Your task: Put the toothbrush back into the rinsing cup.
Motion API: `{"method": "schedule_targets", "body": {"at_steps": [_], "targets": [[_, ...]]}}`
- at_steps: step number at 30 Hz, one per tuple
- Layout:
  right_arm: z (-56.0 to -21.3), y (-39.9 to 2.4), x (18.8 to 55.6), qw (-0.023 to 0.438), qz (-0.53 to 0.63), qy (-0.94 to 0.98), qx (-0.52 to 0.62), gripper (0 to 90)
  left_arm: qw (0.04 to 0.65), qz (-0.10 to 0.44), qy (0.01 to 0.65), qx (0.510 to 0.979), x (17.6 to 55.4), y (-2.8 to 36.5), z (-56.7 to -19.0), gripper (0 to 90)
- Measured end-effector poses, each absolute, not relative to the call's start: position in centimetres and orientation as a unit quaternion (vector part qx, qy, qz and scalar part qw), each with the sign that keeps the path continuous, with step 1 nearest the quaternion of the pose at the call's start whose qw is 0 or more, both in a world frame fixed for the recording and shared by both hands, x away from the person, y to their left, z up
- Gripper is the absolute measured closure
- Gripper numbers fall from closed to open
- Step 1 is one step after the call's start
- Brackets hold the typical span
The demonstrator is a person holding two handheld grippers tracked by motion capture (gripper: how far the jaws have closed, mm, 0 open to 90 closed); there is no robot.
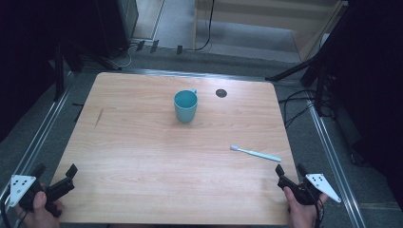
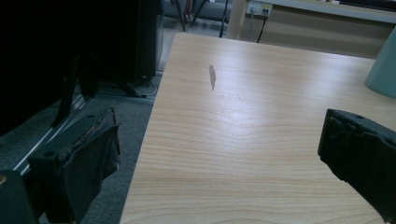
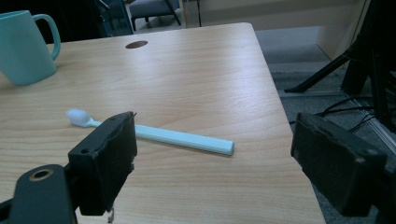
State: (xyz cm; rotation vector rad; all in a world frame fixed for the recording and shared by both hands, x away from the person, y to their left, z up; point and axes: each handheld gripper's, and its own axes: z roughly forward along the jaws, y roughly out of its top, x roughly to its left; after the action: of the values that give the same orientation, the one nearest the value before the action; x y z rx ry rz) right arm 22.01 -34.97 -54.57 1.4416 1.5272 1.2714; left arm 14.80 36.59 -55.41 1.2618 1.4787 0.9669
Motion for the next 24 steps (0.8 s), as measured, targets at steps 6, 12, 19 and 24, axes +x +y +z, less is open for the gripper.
{"method": "schedule_targets", "body": {"at_steps": [6, 12, 19, 24], "targets": [[-54.6, -34.8, 22.0, 0.343, 0.483, 0.589, 0.549, 15.1, 0.468, 0.393, 0.603, 0.513, 14.8, 36.6, -55.4, 0.0], [-54.5, -34.7, 22.0, 0.347, 0.480, 0.594, 0.544, 22.7, 0.473, 0.390, 0.603, 0.511, 14.8, 36.7, -55.4, 0.0], [-53.7, -35.3, 22.1, 0.330, 0.483, 0.609, 0.536, 32.4, 0.478, 0.387, 0.604, 0.508, 14.8, 36.8, -55.4, 0.0], [-53.0, -35.3, 22.4, 0.327, 0.477, 0.625, 0.524, 36.6, 0.478, 0.386, 0.604, 0.507, 14.8, 36.8, -55.4, 0.0]]}}
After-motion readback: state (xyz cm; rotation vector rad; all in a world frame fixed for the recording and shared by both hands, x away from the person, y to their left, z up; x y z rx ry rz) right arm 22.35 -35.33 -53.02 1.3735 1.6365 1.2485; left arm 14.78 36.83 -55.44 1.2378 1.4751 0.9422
